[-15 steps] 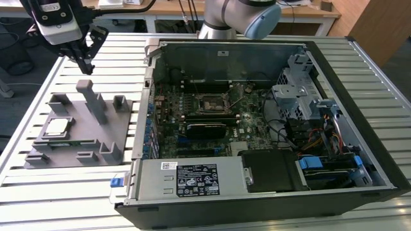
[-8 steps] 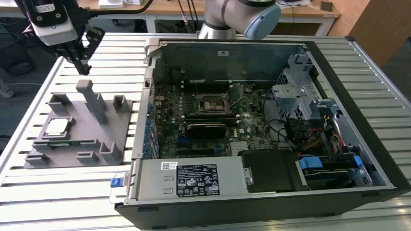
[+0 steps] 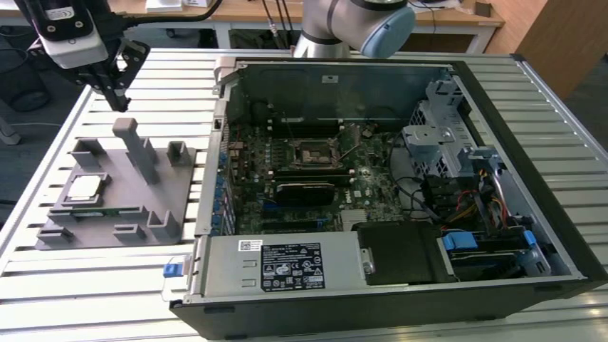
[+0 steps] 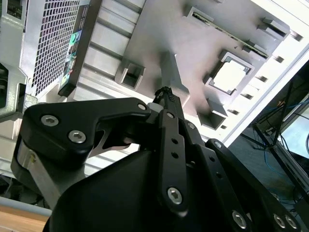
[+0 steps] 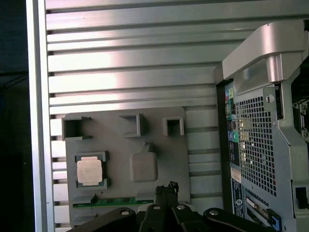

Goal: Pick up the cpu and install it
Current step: 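Reach for the cpu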

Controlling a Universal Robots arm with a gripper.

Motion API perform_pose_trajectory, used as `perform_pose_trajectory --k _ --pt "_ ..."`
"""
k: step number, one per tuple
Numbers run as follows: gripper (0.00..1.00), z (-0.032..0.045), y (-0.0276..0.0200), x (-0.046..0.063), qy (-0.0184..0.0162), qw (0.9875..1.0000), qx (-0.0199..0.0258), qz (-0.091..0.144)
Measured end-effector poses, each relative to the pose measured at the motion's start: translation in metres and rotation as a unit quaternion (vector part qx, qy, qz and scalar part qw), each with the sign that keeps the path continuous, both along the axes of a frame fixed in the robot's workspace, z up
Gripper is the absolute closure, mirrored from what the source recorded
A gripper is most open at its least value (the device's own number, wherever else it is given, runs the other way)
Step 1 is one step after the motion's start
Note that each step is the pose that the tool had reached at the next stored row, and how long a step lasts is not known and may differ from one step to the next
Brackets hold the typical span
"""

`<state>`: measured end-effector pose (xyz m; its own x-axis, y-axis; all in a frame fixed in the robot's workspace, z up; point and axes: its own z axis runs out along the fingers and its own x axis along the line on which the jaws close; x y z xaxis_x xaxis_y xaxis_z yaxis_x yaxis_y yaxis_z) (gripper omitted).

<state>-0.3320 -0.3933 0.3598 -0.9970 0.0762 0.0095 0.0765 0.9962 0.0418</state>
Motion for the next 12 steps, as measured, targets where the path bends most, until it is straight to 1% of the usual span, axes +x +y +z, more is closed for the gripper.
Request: perform_pose_trajectory --k 6,12 --pt "0.89 -0.0009 0.0000 -0.005 0.0005 1.0000 0.0000 0.000" --pt "0.89 -0.0017 0.0000 -0.014 0.0006 1.0000 0.0000 0.000"
